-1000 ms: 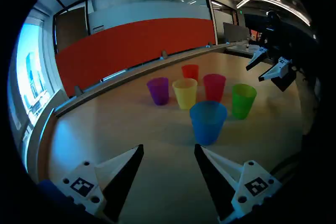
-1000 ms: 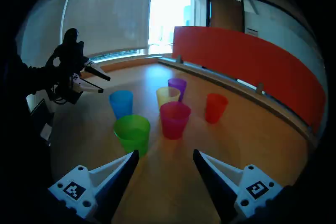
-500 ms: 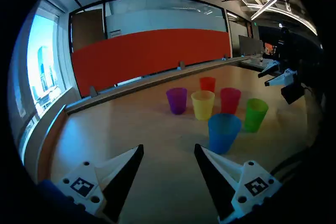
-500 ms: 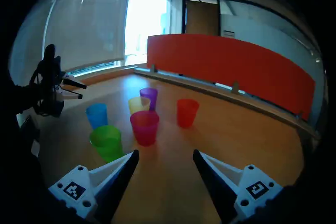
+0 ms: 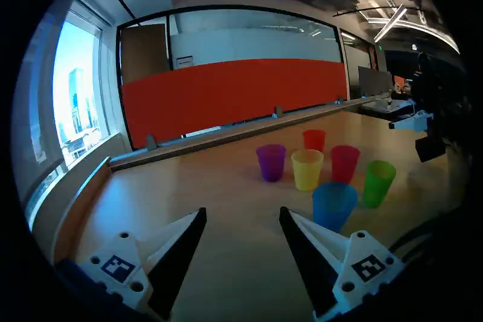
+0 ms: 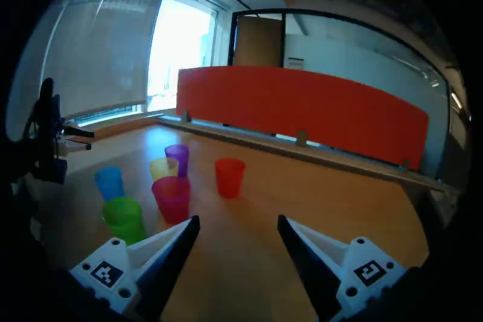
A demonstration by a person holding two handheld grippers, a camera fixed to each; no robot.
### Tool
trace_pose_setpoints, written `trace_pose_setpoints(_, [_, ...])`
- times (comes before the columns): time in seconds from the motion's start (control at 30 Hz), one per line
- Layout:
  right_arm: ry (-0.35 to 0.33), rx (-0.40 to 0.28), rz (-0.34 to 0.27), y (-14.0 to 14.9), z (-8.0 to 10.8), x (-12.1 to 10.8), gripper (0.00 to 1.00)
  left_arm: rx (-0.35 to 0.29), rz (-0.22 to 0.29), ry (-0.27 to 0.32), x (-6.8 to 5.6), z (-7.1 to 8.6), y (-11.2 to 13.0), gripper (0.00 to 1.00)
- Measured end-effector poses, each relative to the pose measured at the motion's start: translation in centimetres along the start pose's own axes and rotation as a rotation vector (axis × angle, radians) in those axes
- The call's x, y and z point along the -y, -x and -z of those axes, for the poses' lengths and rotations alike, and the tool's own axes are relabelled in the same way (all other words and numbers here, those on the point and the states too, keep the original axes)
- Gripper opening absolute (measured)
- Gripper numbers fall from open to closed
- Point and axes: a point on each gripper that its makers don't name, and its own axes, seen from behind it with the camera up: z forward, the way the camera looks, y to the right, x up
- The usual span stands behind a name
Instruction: Pour water
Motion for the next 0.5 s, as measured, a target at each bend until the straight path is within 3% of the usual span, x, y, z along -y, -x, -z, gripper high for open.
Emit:
trace_pose_setpoints(0.17, [0.067,-0.042,-0.010,-1.0,0.3,-1.4,1.00,-0.028,0.036,-0.031,0.6,0.2,-0.4,0.89])
trace_pose_setpoints(0.5, [0.188,-0.123,-0.059,-2.8,1.5,-4.2,1.00,-0.091,0.055,-0.082,1.3,0.6,-1.8,0.89])
